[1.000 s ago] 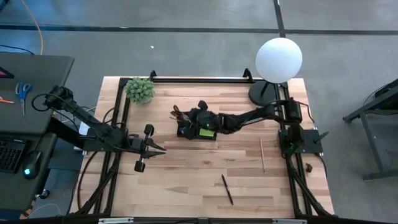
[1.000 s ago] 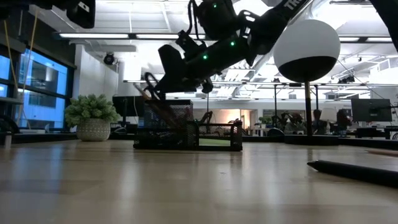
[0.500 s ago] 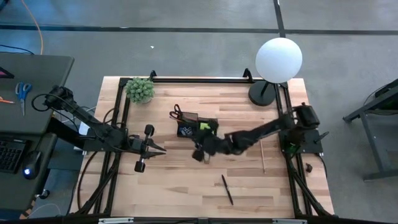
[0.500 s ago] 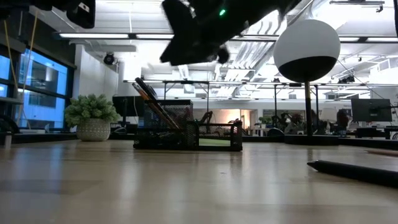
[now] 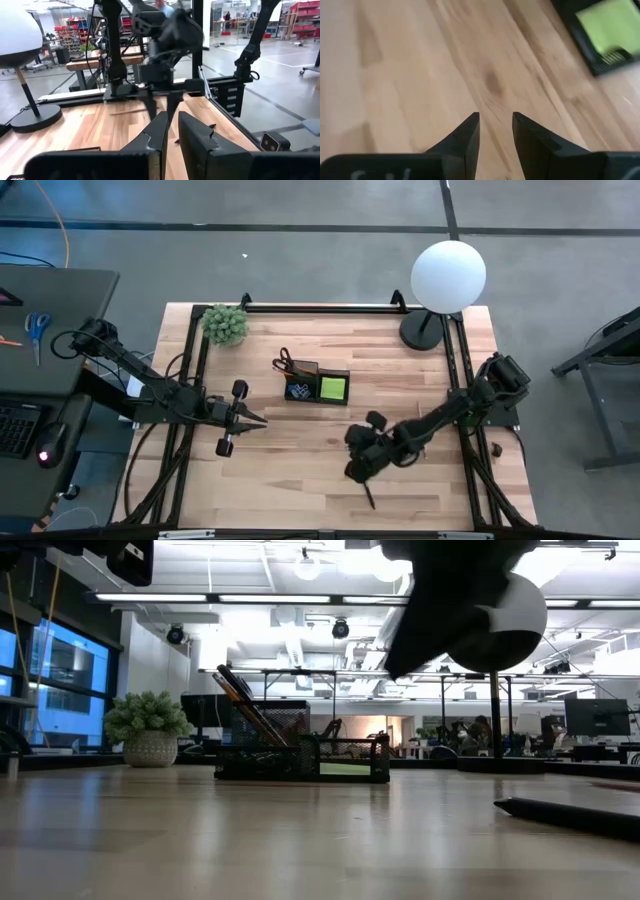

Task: Pick and place office supplies into organizer
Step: Put the black ball pen into the organizer bin

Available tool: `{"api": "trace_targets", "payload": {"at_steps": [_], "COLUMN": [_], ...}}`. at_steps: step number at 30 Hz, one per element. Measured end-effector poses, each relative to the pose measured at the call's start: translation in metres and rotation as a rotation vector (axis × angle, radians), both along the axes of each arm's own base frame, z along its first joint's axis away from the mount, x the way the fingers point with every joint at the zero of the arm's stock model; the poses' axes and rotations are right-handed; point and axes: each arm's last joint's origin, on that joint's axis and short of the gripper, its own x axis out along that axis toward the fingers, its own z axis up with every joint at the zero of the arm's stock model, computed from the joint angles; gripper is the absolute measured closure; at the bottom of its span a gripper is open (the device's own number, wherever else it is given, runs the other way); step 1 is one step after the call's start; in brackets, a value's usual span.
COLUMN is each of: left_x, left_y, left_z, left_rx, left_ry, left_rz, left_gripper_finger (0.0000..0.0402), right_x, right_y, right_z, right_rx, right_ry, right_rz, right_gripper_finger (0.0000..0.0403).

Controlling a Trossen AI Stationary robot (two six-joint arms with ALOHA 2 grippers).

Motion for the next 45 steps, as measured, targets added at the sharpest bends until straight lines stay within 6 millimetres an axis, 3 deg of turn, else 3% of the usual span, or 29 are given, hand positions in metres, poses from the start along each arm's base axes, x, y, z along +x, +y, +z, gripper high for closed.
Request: {"api": "trace_targets", "payload": {"at_steps": [6,10,14,22,27,37,45], "left_x": [0.000,0.000,0.000,0.000,0.000,0.000,0.000], "left_y": [0.000,0.000,0.000,0.000,0.000,0.000,0.000], "left_z": [0.000,0.000,0.000,0.000,0.000,-0.002,-0.003], "left_rx": [0.001,0.012,0.029,0.028,0.033,0.047,0.039], "left_ry": [0.002,0.004,0.003,0.002,0.002,0.020,0.024], "left_rz": [0.000,0.000,0.000,0.000,0.000,-0.001,-0.001], "left_gripper_finger": [0.0367,0.0367,0.0367,0.0367,0.0367,0.0367,0.0366], "right_x": [-0.023,-0.032,-0.042,-0.040,-0.035,-0.034,-0.035], "right_y": [0.016,0.034,0.049,0.052,0.052,0.054,0.075], "right_z": [-0.007,-0.009,-0.013,-0.013,-0.030,-0.040,-0.058], "right_rx": [-0.032,-0.012,-0.108,-0.195,-0.186,-0.262,-0.250], "right_ry": [0.114,0.189,0.230,0.232,0.292,0.314,0.272], "right_rz": [-0.033,0.204,0.443,0.755,0.925,0.989,1.010], "right_gripper_finger": [0.0306,0.0315,0.0322,0.0321,0.0316,0.0318,0.0318]}}
